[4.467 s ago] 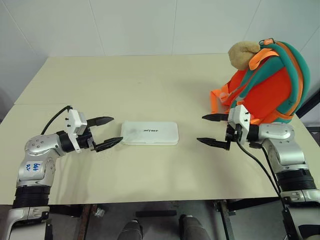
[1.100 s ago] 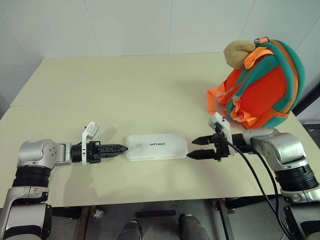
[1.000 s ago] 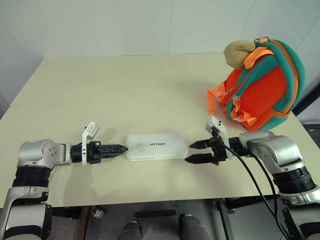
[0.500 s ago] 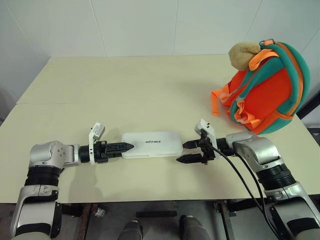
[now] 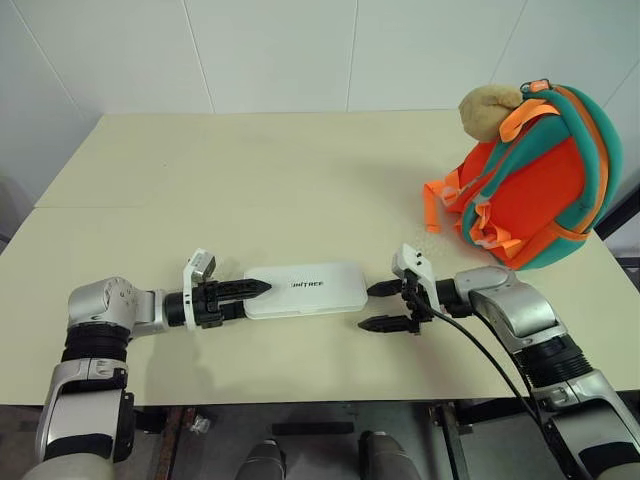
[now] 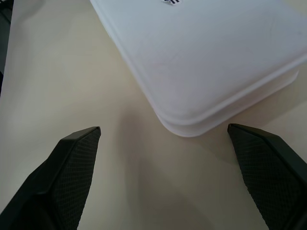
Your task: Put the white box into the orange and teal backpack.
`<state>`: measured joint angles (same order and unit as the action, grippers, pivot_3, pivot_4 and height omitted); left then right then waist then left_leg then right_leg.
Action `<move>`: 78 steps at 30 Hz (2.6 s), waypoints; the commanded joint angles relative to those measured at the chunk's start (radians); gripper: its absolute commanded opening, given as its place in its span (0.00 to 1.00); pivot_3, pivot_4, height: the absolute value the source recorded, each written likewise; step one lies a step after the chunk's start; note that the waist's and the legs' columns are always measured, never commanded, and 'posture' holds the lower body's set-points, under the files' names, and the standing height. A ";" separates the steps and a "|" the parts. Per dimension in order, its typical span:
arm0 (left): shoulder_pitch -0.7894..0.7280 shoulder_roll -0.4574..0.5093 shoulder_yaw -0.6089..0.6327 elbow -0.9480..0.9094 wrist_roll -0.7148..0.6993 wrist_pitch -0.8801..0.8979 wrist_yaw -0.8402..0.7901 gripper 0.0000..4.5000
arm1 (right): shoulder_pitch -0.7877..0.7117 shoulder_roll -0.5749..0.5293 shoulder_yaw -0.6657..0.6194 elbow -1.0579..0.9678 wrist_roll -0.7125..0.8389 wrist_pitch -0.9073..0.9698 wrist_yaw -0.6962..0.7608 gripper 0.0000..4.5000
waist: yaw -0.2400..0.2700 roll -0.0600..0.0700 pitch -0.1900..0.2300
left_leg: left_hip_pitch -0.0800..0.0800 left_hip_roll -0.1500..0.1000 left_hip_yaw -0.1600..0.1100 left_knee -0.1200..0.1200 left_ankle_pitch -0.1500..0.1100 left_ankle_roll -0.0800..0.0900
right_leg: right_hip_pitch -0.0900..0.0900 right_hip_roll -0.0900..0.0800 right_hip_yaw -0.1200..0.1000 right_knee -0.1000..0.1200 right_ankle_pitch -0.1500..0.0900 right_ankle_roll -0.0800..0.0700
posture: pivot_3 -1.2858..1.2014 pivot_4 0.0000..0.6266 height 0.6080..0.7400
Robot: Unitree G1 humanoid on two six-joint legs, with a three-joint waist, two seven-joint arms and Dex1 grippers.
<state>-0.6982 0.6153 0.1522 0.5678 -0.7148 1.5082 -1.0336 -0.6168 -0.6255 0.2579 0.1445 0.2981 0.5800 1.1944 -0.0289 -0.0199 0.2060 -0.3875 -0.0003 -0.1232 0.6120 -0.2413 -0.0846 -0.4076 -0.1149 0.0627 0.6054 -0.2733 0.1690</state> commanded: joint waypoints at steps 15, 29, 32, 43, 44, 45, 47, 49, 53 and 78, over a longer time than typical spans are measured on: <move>0.055 -0.144 0.044 -0.046 -0.023 0.058 0.081 0.80 | 0.143 -0.045 -0.069 -0.117 -0.003 0.003 -0.068 1.00 | 0.006 -0.001 -0.001 | 0.001 -0.001 -0.001 0.001 0.000 0.000 | 0.005 -0.001 0.000 -0.004 0.001 0.002 | 0.52 0.24 1.00; 0.045 -0.136 0.035 -0.095 -0.016 -0.081 0.072 0.32 | 0.310 -0.074 -0.409 -0.423 0.124 0.163 -0.306 1.00 | 0.023 0.000 -0.001 | 0.002 -0.001 -0.001 0.001 0.001 0.000 | 0.007 -0.001 -0.001 -0.010 0.001 0.000 | 0.52 0.24 1.00; 0.066 -0.106 0.003 -0.142 -0.007 -0.164 0.024 0.32 | 0.283 -0.050 -0.539 -0.457 0.144 0.221 -0.446 1.00 | 0.024 0.000 -0.001 | 0.000 -0.001 0.000 0.001 0.001 0.000 | 0.006 -0.001 -0.001 -0.012 0.001 -0.003 | 0.52 0.24 1.00; 0.063 -0.086 -0.033 -0.127 0.025 -0.277 0.001 0.32 | -0.142 0.079 -0.607 -0.053 -0.007 0.087 -0.892 1.00 | 0.001 0.000 -0.001 | -0.003 0.000 0.001 -0.002 0.001 0.001 | 0.002 -0.001 0.000 -0.014 0.002 -0.006 | 0.52 0.24 1.00; 0.065 -0.085 -0.034 -0.132 0.023 -0.278 0.000 0.32 | -0.157 0.079 -0.595 -0.029 -0.017 0.079 -0.896 1.00 | 0.001 0.000 -0.001 | -0.003 0.000 0.001 -0.002 0.001 0.001 | 0.002 -0.001 0.000 -0.014 0.004 -0.003 | 0.52 0.24 1.00; 0.069 -0.084 -0.031 -0.141 0.017 -0.277 -0.001 0.32 | -0.169 0.080 -0.584 -0.015 -0.022 0.077 -0.897 1.00 | 0.000 0.000 -0.001 | -0.003 0.000 0.001 -0.003 0.001 0.001 | 0.000 -0.001 0.000 -0.013 0.005 -0.001 | 0.52 0.24 1.00; 0.095 -0.077 -0.006 -0.181 -0.003 -0.268 0.008 0.32 | -0.195 0.087 -0.552 -0.021 -0.018 0.080 -0.882 1.00 | 0.000 0.000 -0.001 | -0.004 0.000 0.001 -0.007 0.001 0.001 | -0.002 -0.001 0.000 -0.012 0.005 -0.001 | 0.52 0.24 1.00; 0.118 -0.075 0.023 -0.204 -0.015 -0.262 0.027 0.32 | -0.204 0.091 -0.530 -0.023 -0.013 0.089 -0.870 1.00 | 0.000 0.000 -0.001 | -0.004 0.000 0.001 -0.010 0.002 0.000 | -0.004 -0.001 0.000 -0.012 0.004 0.000 | 0.52 0.24 1.00; 0.160 -0.084 0.066 -0.230 -0.028 -0.267 0.062 0.32 | -0.233 0.107 -0.513 0.102 -0.037 -0.004 -0.868 1.00 | -0.006 0.000 -0.001 | -0.005 0.000 0.001 -0.011 0.002 0.000 | -0.005 -0.001 0.000 -0.012 0.003 0.000 | 0.52 0.24 1.00; 0.303 -0.068 0.366 -0.391 -0.150 -0.442 0.181 0.32 | -0.452 0.232 -0.436 0.532 0.132 -0.404 -0.203 0.03 | -0.056 0.001 0.000 | -0.003 0.001 0.001 -0.015 0.007 -0.007 | -0.004 0.000 0.000 -0.010 0.003 0.001 | 0.52 0.24 1.00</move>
<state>-0.4047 0.5217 0.4575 0.2043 -0.8316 1.0966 -0.8504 -1.0823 -0.3996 -0.2019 0.8522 0.3288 0.0428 0.8609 -0.0853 -0.0185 0.2060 -0.3903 0.0016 -0.1226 0.5969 -0.2346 -0.0913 -0.4121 -0.1145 0.0629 0.5988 -0.2705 0.1695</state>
